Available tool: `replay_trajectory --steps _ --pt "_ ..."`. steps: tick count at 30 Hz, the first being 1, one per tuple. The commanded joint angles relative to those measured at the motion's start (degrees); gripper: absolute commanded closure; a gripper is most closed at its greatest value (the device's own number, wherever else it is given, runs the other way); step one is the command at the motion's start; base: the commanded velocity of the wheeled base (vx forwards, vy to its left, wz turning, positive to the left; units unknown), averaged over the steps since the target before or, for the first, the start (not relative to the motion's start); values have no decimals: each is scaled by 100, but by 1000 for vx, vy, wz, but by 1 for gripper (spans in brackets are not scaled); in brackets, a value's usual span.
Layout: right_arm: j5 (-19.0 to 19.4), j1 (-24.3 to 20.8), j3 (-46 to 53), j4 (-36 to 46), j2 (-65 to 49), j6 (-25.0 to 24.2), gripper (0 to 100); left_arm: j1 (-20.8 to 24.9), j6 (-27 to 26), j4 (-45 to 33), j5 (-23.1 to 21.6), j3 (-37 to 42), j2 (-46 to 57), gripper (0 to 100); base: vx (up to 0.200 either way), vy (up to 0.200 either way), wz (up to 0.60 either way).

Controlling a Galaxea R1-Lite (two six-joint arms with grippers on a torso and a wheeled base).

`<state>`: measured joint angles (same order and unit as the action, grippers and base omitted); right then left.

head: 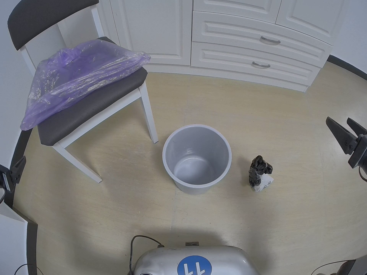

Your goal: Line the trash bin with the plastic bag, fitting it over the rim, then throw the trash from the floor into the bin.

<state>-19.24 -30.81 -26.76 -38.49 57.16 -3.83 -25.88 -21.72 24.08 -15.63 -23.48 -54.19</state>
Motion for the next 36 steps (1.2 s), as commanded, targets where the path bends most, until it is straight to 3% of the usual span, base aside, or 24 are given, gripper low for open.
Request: replay_trajectory --steps 1,4,9,12,32,36 --pt "16 -13 13 -221 410 -224 0 -989 -16 1029 -1039 72 -1314 0 0 0 0" --pt "16 -13 -5 -221 577 -399 0 -1244 19 1618 -1496 72 -1911 0 0 0 0" --pt "16 -22 -5 -256 805 -522 0 -1358 133 2128 -1584 1 -2447 0 0 0 0" --pt "-1 -22 4 -423 928 -575 0 -1376 538 2426 -1592 -69 -2641 0 0 0 0" --pt "-54 -22 4 -449 937 -593 0 -1191 1522 2743 -1505 -684 -3546 0 0 0 0" --pt "-45 -22 4 -440 946 -593 0 -954 1803 3261 -977 -719 -3871 0 0 0 0"
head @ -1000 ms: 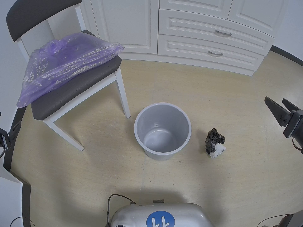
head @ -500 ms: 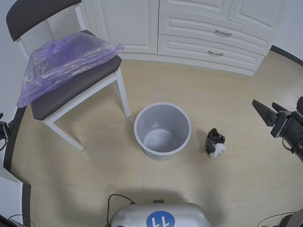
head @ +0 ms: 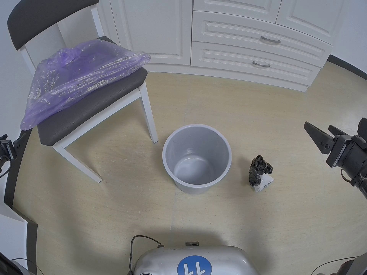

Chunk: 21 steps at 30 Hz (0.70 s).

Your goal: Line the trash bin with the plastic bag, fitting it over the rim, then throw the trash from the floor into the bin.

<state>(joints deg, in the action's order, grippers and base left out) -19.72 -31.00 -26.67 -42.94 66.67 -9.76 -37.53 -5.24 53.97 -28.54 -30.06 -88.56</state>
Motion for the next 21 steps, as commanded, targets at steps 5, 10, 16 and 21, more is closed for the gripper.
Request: replay_trajectory --steps 5,10,16,21 --pt "-5 6 -13 -4 -23 1 0 361 357 967 832 -88 -882 0 0 0 0" --pt "-5 6 -22 -4 -31 -8 0 440 682 1037 876 -263 -987 0 0 0 0" --pt "-5 6 -22 -127 -14 1 0 528 1289 1037 1114 -589 -935 0 0 0 0" --pt "-14 6 -31 -215 -23 -8 0 625 1763 1037 1588 -949 -943 0 0 0 0"
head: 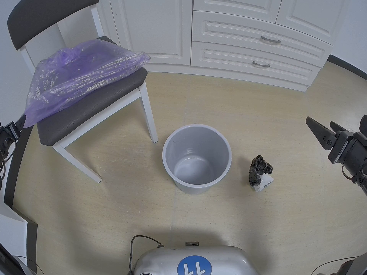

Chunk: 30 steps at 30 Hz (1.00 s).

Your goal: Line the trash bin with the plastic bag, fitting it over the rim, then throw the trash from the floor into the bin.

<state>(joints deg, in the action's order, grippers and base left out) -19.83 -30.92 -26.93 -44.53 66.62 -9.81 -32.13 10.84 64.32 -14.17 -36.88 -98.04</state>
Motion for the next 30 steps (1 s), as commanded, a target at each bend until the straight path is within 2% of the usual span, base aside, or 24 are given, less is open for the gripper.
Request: replay_trajectory --steps 1,5,14,17,21,24,25,26,28,30 --pt "-3 -2 -5 -108 -18 6 0 102 314 2 248 -373 13 0 0 0 0" --pt "-64 -2 -5 -214 -18 15 0 93 577 2 265 -434 171 0 0 0 0" --pt "-91 -2 3 -143 -53 32 0 93 489 -68 204 -259 180 0 0 0 0" --pt "-117 -2 3 -100 -97 58 0 32 287 -130 -34 -92 294 0 0 0 0" --pt "-363 -2 -32 6 -97 76 0 23 252 -297 -218 31 681 0 0 0 0" --pt "-557 -11 -269 498 -220 76 0 49 243 -1440 -385 14 1577 0 0 0 0" --pt "-557 -2 -269 525 -229 76 0 49 243 -1492 -394 14 1612 0 0 0 0" --pt "-557 -11 -348 806 -308 58 0 32 243 -2160 -508 -127 1902 0 0 0 0" --pt "-557 -11 -436 1113 -369 23 0 -30 226 -2855 -596 -355 1981 0 0 0 0" --pt "-557 -11 -471 1263 -378 6 0 -135 147 -3206 -631 -461 1858 0 0 0 0"
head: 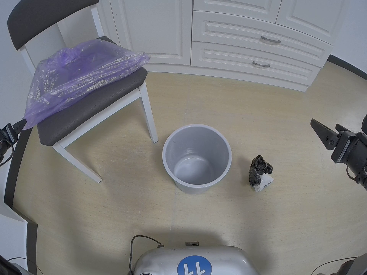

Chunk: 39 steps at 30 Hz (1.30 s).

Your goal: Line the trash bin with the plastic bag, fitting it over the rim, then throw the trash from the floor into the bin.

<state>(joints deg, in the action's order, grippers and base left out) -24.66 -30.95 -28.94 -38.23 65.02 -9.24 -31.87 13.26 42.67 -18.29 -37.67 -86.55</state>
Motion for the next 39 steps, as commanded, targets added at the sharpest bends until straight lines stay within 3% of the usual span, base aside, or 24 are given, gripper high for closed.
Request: replay_trajectory --steps 1,4,17,29,39 --pt "-74 -7 -270 633 -218 -52 0 -162 -96 -1041 -219 -382 710 0 0 0 0" --pt "-83 -7 -288 676 -245 -52 0 -285 -527 -1041 -307 -452 -28 0 0 0 0" --pt "-109 10 -437 914 -333 -43 0 -285 -483 -813 -272 -795 -916 0 0 0 0" --pt "-109 10 -446 905 -315 -43 0 -144 519 -804 -254 -1269 -1136 0 0 0 0" --pt "-100 1 -446 905 -350 -43 0 -127 985 -760 -167 -1507 -1224 0 0 0 0"
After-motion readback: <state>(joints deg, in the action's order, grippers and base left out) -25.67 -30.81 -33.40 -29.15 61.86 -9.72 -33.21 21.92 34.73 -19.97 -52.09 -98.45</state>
